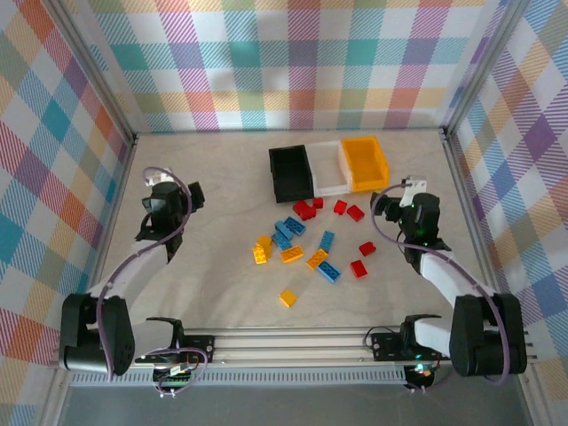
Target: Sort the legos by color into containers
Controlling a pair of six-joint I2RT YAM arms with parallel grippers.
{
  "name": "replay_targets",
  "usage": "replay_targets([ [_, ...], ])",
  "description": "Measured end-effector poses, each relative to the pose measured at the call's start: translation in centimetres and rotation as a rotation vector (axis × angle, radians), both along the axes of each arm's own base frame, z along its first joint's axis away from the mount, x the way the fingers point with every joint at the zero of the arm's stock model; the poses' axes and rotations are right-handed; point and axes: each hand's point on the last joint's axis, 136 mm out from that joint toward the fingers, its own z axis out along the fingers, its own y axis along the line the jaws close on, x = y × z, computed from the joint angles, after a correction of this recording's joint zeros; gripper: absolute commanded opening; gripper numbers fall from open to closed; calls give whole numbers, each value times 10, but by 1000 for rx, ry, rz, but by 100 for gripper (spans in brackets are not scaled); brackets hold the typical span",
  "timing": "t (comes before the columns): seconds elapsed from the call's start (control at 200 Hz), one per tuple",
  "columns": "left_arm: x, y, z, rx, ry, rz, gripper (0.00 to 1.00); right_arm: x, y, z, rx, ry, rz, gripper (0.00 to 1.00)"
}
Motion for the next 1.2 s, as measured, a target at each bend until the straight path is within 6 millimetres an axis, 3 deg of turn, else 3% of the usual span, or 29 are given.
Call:
replay_targets([
  [0.195,-18,-7,43,-136,-54,7,100,-9,24,34,158,69,63,100],
  [0.32,-23,-30,55,-218,-37,-66,100,-21,44,39,238,210,95,100],
  [0.385,-24,-53,54,-255,3,-141,100,-30,58,36,263,297,120,100],
  [0.58,-47,-128,17,-291,214,-386,100,-88,105,-9,223,594,213,100],
  [0.715,-70,-163,1,-291,301,-504,100,-116,108,-45,166,743,191,97],
  [0.905,-84,-175,-13,-294,358,-552,100,-121,93,-81,93,860,97,96],
  [1.05,-85,-178,-16,-295,372,-562,100,-120,84,-100,43,916,48,88],
  [1.2,-84,-180,-22,-295,390,-565,100,-105,82,-110,23,944,35,84],
])
